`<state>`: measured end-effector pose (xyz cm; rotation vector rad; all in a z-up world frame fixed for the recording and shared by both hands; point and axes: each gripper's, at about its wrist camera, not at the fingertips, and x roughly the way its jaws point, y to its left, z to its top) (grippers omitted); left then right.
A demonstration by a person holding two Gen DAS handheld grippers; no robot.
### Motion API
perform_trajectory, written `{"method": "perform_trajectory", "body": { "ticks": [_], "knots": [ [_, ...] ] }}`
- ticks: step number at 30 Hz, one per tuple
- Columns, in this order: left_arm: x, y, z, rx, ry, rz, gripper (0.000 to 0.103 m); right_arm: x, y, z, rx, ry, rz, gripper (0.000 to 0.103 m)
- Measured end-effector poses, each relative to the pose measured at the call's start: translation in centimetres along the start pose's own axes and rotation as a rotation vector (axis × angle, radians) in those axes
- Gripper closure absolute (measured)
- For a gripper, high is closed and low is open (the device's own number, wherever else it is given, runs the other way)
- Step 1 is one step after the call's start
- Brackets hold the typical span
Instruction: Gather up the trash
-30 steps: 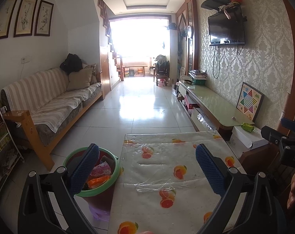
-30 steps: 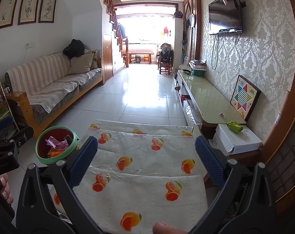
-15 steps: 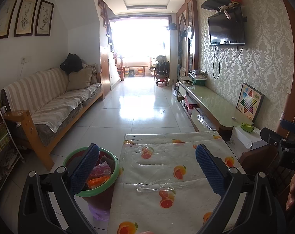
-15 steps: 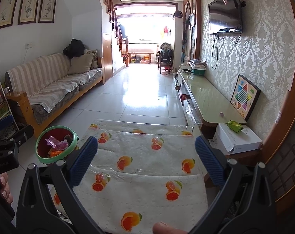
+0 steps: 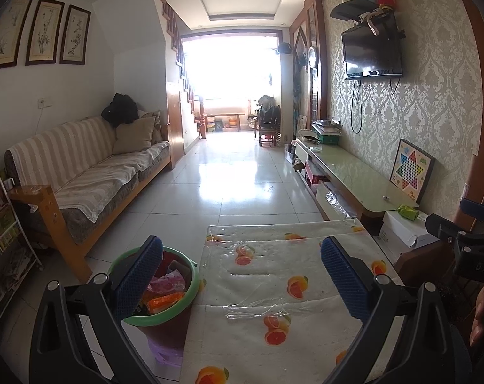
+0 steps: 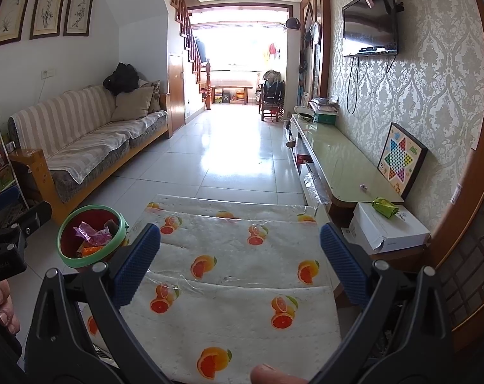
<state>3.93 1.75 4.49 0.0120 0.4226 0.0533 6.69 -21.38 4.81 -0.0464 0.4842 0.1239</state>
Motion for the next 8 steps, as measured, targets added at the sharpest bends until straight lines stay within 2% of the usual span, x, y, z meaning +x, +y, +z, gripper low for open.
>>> {"method": "perform_trajectory", "body": {
  "ticks": [8],
  "knots": [
    [0.35,0.39,0.01,-0.018,0.027,0.012,0.008,-0.09,0.12,-0.14,-0.002,0.000,0.003,0.005]
  ]
}}
